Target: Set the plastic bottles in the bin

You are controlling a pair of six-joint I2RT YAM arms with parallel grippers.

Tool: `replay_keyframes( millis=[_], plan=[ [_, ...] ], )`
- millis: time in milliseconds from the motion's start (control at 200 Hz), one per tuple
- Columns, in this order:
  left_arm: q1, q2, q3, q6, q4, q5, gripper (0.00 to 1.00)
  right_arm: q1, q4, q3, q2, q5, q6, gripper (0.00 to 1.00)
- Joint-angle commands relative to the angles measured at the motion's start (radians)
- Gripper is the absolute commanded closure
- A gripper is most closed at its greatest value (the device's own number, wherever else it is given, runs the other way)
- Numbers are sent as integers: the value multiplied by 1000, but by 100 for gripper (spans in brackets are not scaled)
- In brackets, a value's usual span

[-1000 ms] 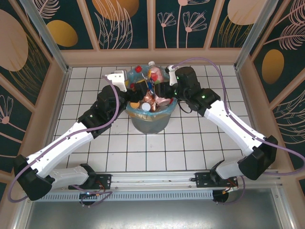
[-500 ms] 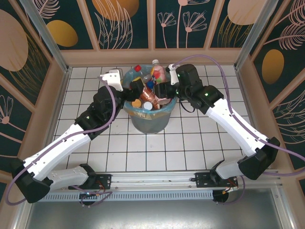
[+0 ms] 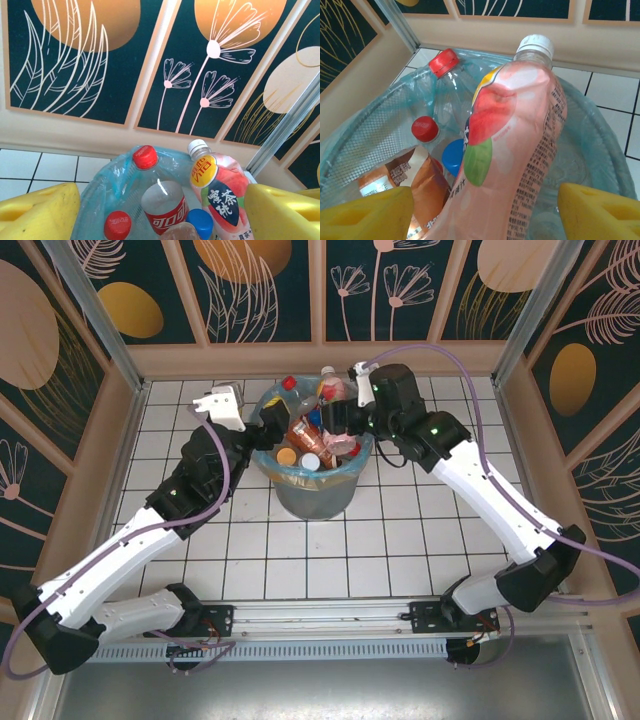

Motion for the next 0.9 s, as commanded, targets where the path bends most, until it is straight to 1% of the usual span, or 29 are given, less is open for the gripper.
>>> replay_keyframes(
  millis=[0, 180, 280, 405, 515, 530, 596, 626, 666, 761, 821, 891],
  plan=[
    [2, -19, -14, 22, 35, -33, 15, -12, 17, 57, 33, 45, -21, 20],
    [3, -25, -21, 25, 40, -45, 15, -44, 6, 128, 100, 19, -22, 20],
    [2, -31, -27, 45, 41, -86, 15, -53, 14, 137, 107, 23, -20, 20],
    [3, -42, -27, 118, 63, -185, 15, -98, 58, 132, 78, 19, 4, 20],
    [5, -69, -48, 213, 133, -341, 15, -128, 112, 121, 26, 19, 21, 20],
    [5, -76, -57, 233, 149, -364, 14, -155, 121, 118, 16, 19, 23, 20],
    [16, -117, -97, 296, 226, -445, 13, -207, 157, 86, -29, 18, 36, 20],
    [31, -137, -105, 313, 254, -467, 13, -239, 177, 60, -54, 19, 42, 20],
    [59, -166, -157, 322, 281, -481, 13, -286, 211, 12, -91, 19, 52, 20],
    [187, -219, -248, 259, 286, -465, 13, -423, 304, -140, -177, 24, 73, 20],
    [261, -237, -306, 224, 279, -447, 13, -501, 393, -271, -232, 96, 63, 20],
    [324, -243, -381, 216, 295, -449, 13, -574, 525, -441, -292, 197, 37, 17]
  ],
)
